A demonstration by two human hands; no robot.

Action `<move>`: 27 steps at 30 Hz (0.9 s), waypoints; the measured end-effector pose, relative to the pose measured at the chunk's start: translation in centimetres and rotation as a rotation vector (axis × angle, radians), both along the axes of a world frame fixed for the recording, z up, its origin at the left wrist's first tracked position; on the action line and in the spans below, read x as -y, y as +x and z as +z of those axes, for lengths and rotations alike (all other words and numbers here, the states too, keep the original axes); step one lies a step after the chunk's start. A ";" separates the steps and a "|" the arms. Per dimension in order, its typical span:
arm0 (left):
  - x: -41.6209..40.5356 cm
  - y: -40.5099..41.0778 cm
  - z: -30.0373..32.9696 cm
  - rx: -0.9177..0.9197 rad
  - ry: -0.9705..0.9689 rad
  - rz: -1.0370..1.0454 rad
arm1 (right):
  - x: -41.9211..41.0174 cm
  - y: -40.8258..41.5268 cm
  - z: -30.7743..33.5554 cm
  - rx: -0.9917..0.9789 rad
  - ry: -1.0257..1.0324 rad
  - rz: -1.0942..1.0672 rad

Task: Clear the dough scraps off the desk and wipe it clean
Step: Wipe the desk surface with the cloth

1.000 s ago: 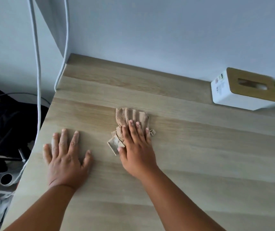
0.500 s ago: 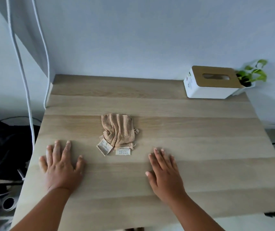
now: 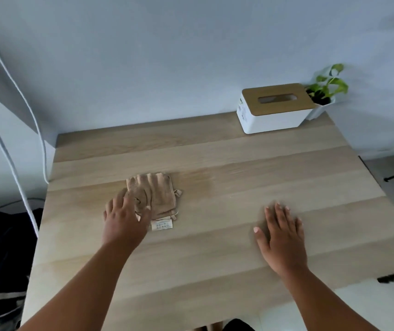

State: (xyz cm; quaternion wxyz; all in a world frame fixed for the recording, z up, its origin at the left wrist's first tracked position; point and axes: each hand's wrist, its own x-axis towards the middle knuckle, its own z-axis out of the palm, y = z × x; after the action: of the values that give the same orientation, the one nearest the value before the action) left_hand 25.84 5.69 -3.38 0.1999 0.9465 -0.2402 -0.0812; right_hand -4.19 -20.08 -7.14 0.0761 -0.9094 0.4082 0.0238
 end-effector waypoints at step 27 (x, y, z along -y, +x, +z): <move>12.5 -1.9 -4.2 0.235 0.186 0.023 | 3.8 -2.0 -1.4 0.020 -0.013 0.047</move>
State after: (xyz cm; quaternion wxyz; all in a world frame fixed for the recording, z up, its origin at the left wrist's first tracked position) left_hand 23.91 -6.83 -7.55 0.0826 0.9665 -0.2426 0.0105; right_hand -6.17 -23.86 -8.58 0.0736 -0.9194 0.3863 0.0135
